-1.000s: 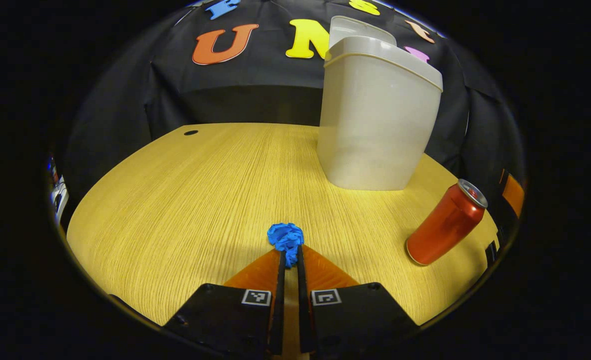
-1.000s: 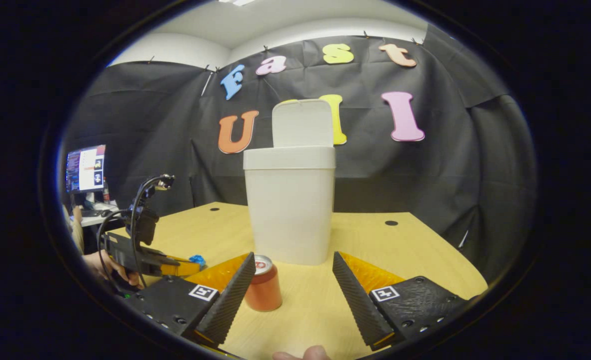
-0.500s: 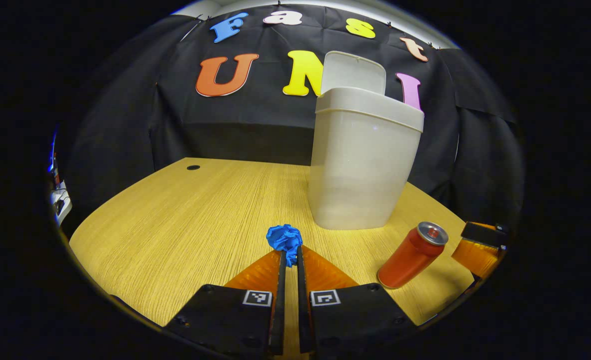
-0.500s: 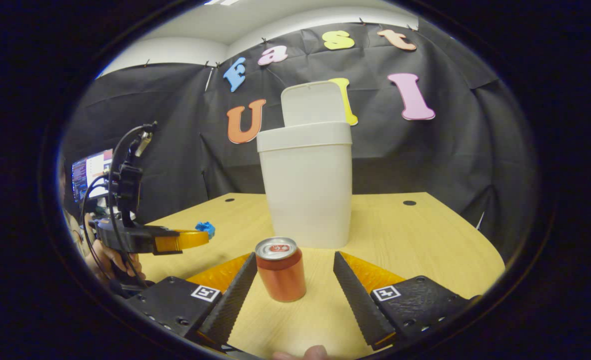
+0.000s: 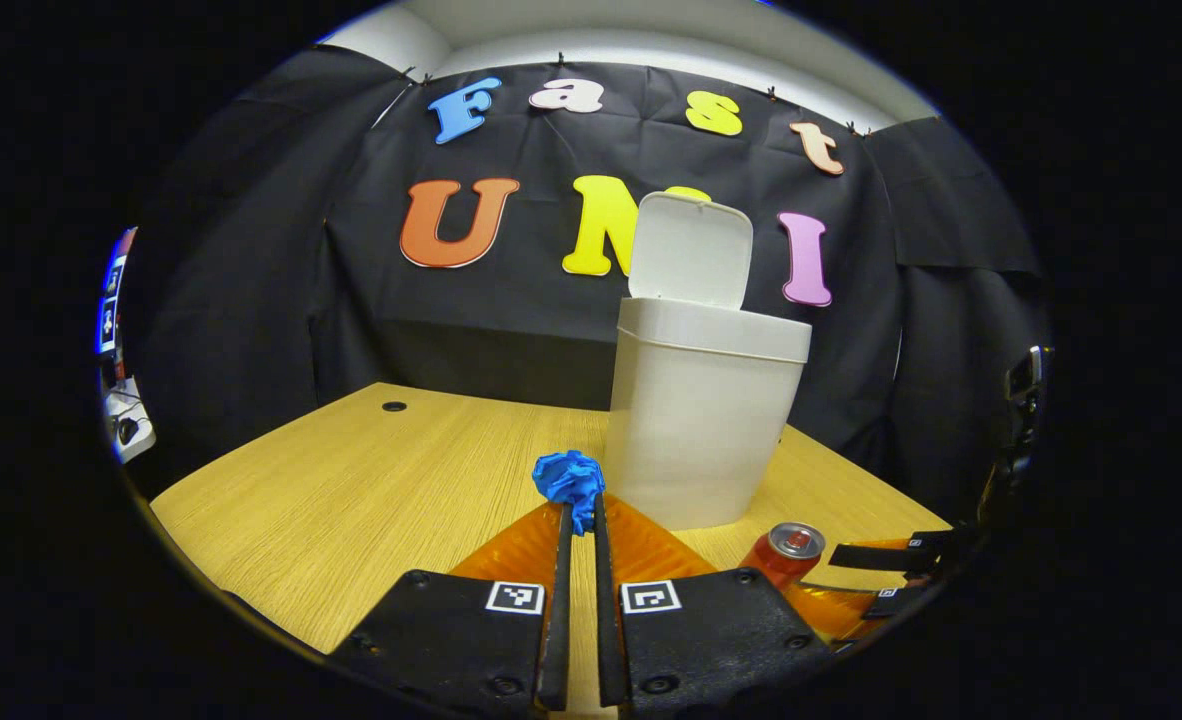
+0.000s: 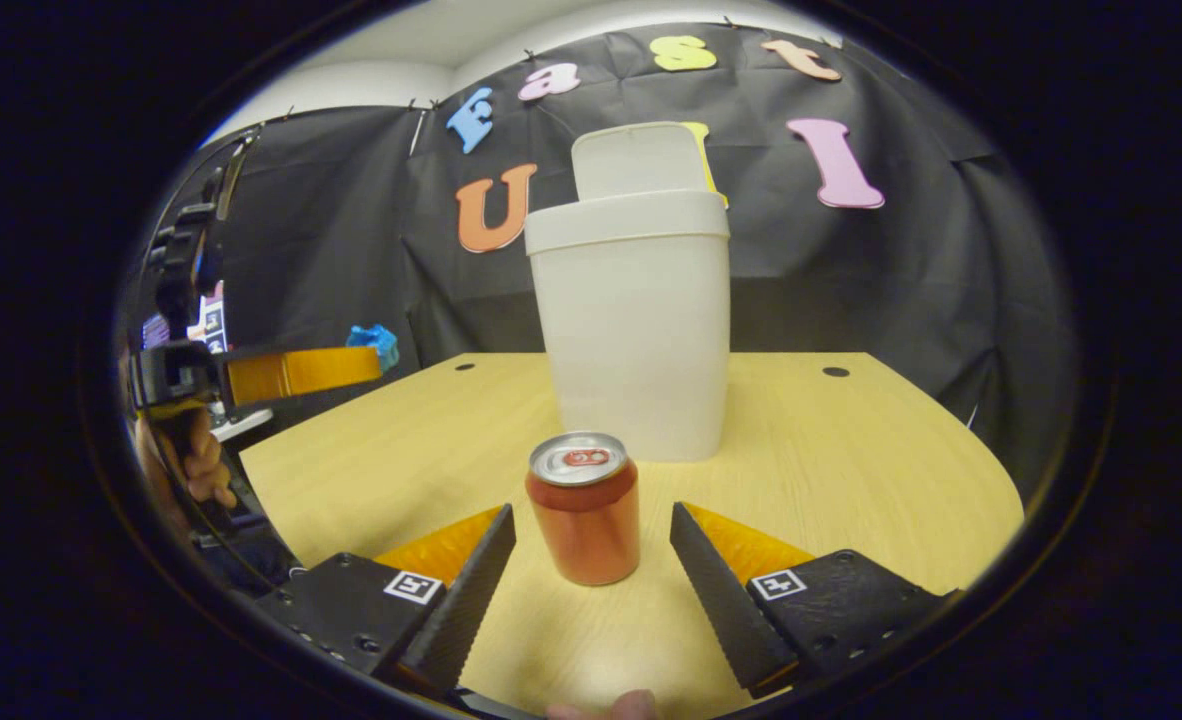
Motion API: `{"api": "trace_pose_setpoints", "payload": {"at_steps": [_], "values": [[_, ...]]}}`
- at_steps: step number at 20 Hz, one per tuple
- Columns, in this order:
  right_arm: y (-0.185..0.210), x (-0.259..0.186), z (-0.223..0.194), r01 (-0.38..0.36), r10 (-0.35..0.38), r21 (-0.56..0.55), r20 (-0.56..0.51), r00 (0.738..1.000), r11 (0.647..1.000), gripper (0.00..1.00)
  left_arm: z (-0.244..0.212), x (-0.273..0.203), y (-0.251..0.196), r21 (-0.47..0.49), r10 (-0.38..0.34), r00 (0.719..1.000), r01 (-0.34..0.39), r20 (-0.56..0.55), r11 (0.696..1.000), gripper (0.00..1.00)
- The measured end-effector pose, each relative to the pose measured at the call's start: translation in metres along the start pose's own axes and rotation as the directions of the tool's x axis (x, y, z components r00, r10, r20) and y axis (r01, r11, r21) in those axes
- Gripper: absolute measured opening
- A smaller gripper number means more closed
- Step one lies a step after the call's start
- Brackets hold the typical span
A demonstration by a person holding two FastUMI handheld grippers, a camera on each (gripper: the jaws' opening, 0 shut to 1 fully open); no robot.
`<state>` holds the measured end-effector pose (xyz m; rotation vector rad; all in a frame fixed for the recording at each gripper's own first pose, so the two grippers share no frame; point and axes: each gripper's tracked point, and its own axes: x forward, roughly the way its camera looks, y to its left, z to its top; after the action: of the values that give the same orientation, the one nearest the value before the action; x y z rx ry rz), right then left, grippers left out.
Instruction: Press the lid of the desktop garbage bin to open it, pick up the crumpled paper on the desktop and throw it into the bin, then pick up the pop can on the desktop and drop it into the bin, and finally close the garbage bin lid.
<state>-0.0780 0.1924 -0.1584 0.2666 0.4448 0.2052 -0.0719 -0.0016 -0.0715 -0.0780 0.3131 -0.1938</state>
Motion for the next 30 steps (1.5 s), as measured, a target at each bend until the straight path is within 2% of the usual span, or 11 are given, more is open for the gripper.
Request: {"api": "trace_pose_setpoints", "payload": {"at_steps": [5, 11, 12, 16, 17, 19, 22, 24, 28, 29, 30], "values": [[0.0, 0.018, -0.009, 0.051, -0.053, -0.033, -0.047, 0.997, 0.998, 0.96, 0.029, -0.01, 0.002, 0.011, 0.02, 0.997, -0.02, 0.073, 1.0, 0.14], [0.003, 0.041, -0.019, 0.063, -0.067, -0.041, -0.114, 0.991, 0.997, 0.93, 0.069, -0.014, 0.001, 0.017, 0.025, 0.988, -0.028, 0.151, 0.999, 0.14], [0.001, 0.046, -0.02, 0.069, -0.073, -0.037, -0.123, 0.99, 0.997, 0.96, 0.077, -0.014, 0.0, 0.021, 0.023, 0.986, -0.027, 0.167, 0.999, 0.14], [-0.004, 0.056, -0.024, 0.078, -0.079, -0.01, -0.153, 0.985, 0.997, 0.96, 0.105, -0.011, -0.012, 0.035, 0.001, 0.976, -0.008, 0.217, 0.999, 0.13], [-0.004, 0.056, -0.025, 0.08, -0.08, -0.012, -0.157, 0.984, 0.997, 0.93, 0.111, -0.01, -0.015, 0.045, -0.005, 0.974, -0.005, 0.228, 0.999, 0.14], [-0.008, 0.057, -0.025, 0.08, -0.08, -0.007, -0.162, 0.984, 0.997, 0.94, 0.123, -0.004, -0.023, 0.059, -0.022, 0.968, 0.007, 0.251, 0.998, 0.14], [-0.01, 0.055, -0.025, 0.073, -0.073, -0.003, -0.169, 0.983, 0.997, 0.83, 0.128, 0.005, -0.038, 0.065, -0.059, 0.964, 0.044, 0.259, 0.997, 0.14], [-0.008, 0.051, -0.024, 0.056, -0.055, 0.003, -0.165, 0.985, 0.998, 0.8, 0.136, 0.015, -0.045, 0.069, -0.08, 0.96, 0.063, 0.267, 0.996, 0.14], [-0.013, 0.032, -0.01, 0.032, -0.03, 0.021, -0.12, 0.992, 0.999, 0.8, 0.156, 0.034, -0.06, 0.066, -0.112, 0.948, 0.096, 0.297, 0.993, 0.14], [-0.016, 0.026, -0.006, 0.029, -0.027, 0.024, -0.106, 0.994, 0.999, 0.8, 0.16, 0.04, -0.062, 0.061, -0.116, 0.946, 0.103, 0.303, 0.993, 0.09], [-0.02, 0.02, -0.003, 0.025, -0.022, 0.028, -0.092, 0.996, 0.999, 0.8, 0.164, 0.047, -0.063, 0.061, -0.117, 0.944, 0.103, 0.308, 0.993, 0.16]]}}
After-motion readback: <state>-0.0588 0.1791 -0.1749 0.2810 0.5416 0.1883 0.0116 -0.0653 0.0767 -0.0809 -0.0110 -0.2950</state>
